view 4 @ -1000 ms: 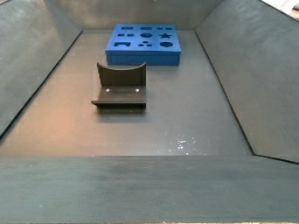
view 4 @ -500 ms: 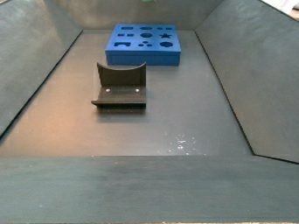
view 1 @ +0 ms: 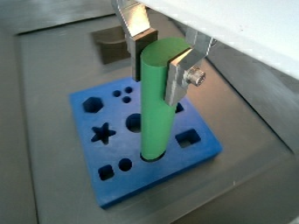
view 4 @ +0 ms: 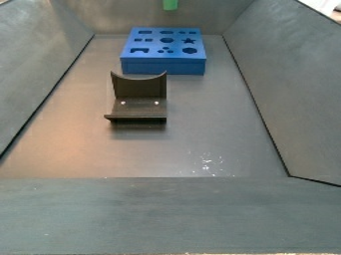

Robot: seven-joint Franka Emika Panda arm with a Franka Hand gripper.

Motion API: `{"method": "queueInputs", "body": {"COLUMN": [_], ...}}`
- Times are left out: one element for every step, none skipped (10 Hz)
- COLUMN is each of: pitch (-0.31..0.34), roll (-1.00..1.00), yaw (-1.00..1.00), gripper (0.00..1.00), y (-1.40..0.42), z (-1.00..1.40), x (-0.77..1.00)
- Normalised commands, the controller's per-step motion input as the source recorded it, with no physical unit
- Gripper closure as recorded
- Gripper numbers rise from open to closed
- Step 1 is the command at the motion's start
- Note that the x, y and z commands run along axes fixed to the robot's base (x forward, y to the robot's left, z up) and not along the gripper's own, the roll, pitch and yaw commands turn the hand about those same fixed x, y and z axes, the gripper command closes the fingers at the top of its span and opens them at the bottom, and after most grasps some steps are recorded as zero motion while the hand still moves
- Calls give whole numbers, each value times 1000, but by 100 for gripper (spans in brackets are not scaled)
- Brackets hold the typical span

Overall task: Pick up the oval object. Move up. Place the oval object on the fixture. Regrasp the oval object. Move to above the board. Insert the oval object.
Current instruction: Insert the oval object.

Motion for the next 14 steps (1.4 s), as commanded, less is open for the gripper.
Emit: {"method": "queueInputs", "body": {"pitch": [-86, -106, -93, -96, -81, -54, 0, 0, 10, 0, 0, 20, 16, 30], "roll": [0, 0, 0, 0, 0, 0, 0, 0, 0, 0, 27, 10, 0, 21], "yaw": [-1000, -1000, -1000, -891, -766, -674, -360, -234, 0, 0, 0, 0, 0, 0], "gripper": [100, 100, 100, 100, 100, 100, 100, 100, 100, 100, 100, 100, 100, 100], "y": [0, 0, 0, 0, 0, 57, 103, 89, 51, 0, 0, 63, 63, 123], "z": [-166, -134, -180, -140, -157, -106, -66, -37, -17, -346, -469, -429, -397, -400], "x": [0, 0, 23, 166, 320, 414, 217, 43, -34, 0, 6, 109, 97, 14]}}
